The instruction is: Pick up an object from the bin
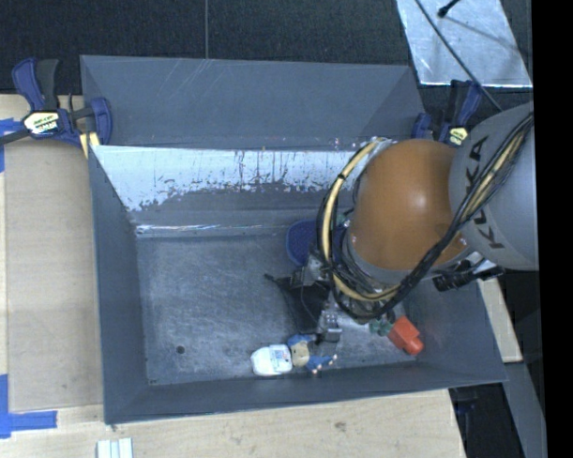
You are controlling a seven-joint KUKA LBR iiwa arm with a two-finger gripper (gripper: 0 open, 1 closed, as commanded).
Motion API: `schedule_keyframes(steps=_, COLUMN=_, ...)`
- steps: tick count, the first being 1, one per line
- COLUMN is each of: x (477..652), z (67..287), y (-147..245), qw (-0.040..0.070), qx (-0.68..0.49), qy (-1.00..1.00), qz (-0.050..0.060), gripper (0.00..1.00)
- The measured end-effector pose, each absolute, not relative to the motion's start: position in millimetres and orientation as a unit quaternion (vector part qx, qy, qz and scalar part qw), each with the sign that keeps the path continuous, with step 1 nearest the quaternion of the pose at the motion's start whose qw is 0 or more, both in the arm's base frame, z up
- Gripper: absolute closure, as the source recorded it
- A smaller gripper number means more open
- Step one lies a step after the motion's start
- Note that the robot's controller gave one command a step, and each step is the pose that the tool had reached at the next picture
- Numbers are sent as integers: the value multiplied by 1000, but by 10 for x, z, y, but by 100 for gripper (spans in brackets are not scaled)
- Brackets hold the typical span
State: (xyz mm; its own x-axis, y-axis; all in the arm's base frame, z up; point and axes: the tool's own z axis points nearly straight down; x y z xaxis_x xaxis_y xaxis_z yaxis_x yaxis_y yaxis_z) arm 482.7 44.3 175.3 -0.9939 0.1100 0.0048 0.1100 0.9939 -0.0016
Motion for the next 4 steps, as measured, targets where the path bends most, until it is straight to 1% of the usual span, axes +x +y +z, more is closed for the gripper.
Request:
schedule_keyframes(steps=1, x=5070, z=692, y=510, qw=2, qx=-46, qy=-999, qz=0, gripper=0)
schedule_keyframes(steps=2, x=5091, z=1427, y=476, qw=-5, qx=-66, qy=-998, qz=-1, gripper=0)
schedule_keyframes(steps=3, x=5383, z=712, y=428, qw=1, qx=-44, qy=-999, qz=0, gripper=0)
schedule_keyframes(steps=4, x=5405, z=763, y=440, qw=-4, qx=-45, qy=-999, qz=-1, gripper=100)
